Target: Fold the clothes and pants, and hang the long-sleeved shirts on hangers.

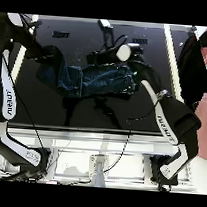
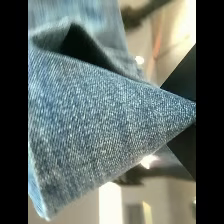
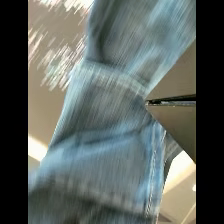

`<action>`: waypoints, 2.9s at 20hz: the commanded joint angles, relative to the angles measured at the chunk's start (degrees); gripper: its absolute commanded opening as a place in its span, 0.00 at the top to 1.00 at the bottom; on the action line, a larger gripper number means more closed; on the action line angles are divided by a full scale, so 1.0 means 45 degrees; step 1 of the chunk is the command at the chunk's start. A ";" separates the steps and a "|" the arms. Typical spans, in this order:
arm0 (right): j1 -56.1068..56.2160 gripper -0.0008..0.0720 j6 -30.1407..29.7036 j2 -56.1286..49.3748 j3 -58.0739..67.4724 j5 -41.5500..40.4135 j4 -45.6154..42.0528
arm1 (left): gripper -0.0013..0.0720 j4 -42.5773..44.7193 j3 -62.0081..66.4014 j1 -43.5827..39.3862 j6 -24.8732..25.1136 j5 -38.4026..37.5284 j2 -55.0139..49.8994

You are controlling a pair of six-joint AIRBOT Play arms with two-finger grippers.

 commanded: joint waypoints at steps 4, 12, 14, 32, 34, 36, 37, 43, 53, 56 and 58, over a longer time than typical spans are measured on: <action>0.1239 0.92 0.0398 -0.0743 -0.0044 -0.1375 -0.0520 | 0.94 -0.1744 0.0131 -0.0087 -0.0010 0.2652 0.0087; -0.0097 0.92 0.4677 -0.3055 -0.0078 -0.2254 -0.0155 | 0.94 -0.4585 0.0117 -0.0131 -0.0573 0.4789 0.0194; -0.0471 0.92 0.5498 -0.3400 -0.0053 -0.2618 -0.0063 | 0.94 -0.4600 -0.0019 -0.0170 -0.0588 0.4745 0.0204; -0.3332 0.92 0.5644 -0.2652 -0.0053 0.0019 -0.0369 | 0.94 -0.2880 -0.0782 -0.2147 -0.1122 0.7431 0.0063; -0.3808 0.92 0.5110 -0.2089 -0.0053 0.0627 -0.0369 | 0.94 -0.1656 -0.0787 -0.2890 -0.1855 0.8053 -0.0102; -0.4250 0.92 0.4284 -0.1545 -0.0053 0.1132 -0.0374 | 0.94 -0.1496 -0.0787 -0.3449 -0.2613 0.9534 -0.0325; -0.4469 0.92 0.3973 -0.1302 -0.0053 0.1438 -0.0374 | 0.94 -0.1477 -0.0787 -0.3648 -0.3031 1.0346 -0.0437; -0.5566 0.92 0.2812 -0.0359 -0.0053 0.3016 -0.0398 | 0.94 0.0520 -0.0787 -0.3521 -0.5940 1.1876 -0.0709; -0.5605 0.92 0.2482 -0.0151 -0.0053 0.4352 -0.0355 | 0.94 0.0175 -0.0787 -0.6028 -0.6295 1.1638 -0.1880; -0.5712 0.92 0.1894 0.0408 -0.0053 0.4498 -0.0476 | 0.94 -0.1447 -0.0787 -0.7096 -0.6343 1.3279 -0.2492; -0.6013 0.92 0.1841 0.1005 -0.0053 0.4546 -0.0884 | 0.94 -0.2613 -0.0787 -0.7669 -0.6343 1.4144 -0.2744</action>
